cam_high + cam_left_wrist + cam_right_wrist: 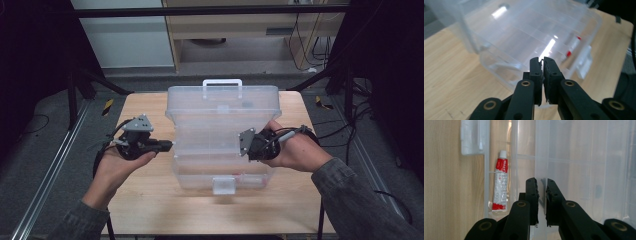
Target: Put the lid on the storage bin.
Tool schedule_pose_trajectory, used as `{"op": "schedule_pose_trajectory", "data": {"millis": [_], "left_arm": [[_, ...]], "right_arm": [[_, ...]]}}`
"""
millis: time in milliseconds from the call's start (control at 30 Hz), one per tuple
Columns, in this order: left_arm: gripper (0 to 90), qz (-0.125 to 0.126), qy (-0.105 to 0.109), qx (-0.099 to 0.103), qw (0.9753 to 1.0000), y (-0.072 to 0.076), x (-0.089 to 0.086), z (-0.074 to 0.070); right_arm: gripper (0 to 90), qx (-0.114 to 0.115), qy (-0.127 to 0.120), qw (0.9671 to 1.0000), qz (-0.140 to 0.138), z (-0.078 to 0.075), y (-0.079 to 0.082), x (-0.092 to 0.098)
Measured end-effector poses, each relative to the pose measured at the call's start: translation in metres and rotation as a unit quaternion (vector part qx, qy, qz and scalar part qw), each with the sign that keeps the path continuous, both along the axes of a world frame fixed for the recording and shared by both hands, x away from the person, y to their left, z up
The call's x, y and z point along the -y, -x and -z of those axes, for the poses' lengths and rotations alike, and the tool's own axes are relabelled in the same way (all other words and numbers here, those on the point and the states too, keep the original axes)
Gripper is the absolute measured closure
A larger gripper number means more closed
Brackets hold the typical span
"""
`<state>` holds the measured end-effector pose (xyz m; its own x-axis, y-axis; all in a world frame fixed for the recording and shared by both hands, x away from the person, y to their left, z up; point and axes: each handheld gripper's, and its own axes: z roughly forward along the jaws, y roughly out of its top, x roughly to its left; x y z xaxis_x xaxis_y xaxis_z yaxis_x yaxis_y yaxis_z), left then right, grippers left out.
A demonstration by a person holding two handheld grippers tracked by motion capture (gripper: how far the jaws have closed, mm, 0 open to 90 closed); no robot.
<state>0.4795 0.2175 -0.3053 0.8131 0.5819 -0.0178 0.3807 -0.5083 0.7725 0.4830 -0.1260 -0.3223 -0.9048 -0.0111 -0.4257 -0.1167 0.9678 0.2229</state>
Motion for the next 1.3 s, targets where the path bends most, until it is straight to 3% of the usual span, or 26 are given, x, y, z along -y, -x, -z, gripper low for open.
{"op": "schedule_pose_trajectory", "data": {"millis": [300,567,733,767,800,1133,1300], "left_arm": [[89.7,-0.032,-0.002,0.002,0.9995,-0.025,0.005,-0.004],[89.7,-0.044,0.005,0.005,0.9990,-0.036,0.009,-0.009],[89.8,-0.049,0.006,0.002,0.9988,-0.037,0.007,-0.008],[89.8,-0.040,0.008,0.016,0.9990,-0.039,0.007,-0.007],[89.8,-0.050,0.007,0.000,0.9987,-0.037,0.006,-0.007],[89.8,-0.039,0.010,-0.003,0.9992,-0.027,0.004,0.001],[89.9,-0.035,0.008,-0.005,0.9994,-0.022,0.003,0.005]], "right_arm": [[82.7,-0.008,-0.002,1.0000,-0.002,0.001,0.000,0.001],[82.7,-0.009,-0.005,0.9999,-0.002,0.001,0.000,0.001],[82.6,-0.009,-0.007,0.9999,-0.004,0.003,0.002,0.003],[82.6,-0.010,-0.007,0.9999,-0.006,0.004,0.002,0.003],[82.7,-0.009,-0.006,0.9999,-0.005,0.004,0.003,0.003],[82.2,-0.013,-0.019,0.9997,-0.006,0.015,0.012,0.005],[70.6,-0.010,-0.037,0.9993,0.003,0.018,0.020,0.009]]}}
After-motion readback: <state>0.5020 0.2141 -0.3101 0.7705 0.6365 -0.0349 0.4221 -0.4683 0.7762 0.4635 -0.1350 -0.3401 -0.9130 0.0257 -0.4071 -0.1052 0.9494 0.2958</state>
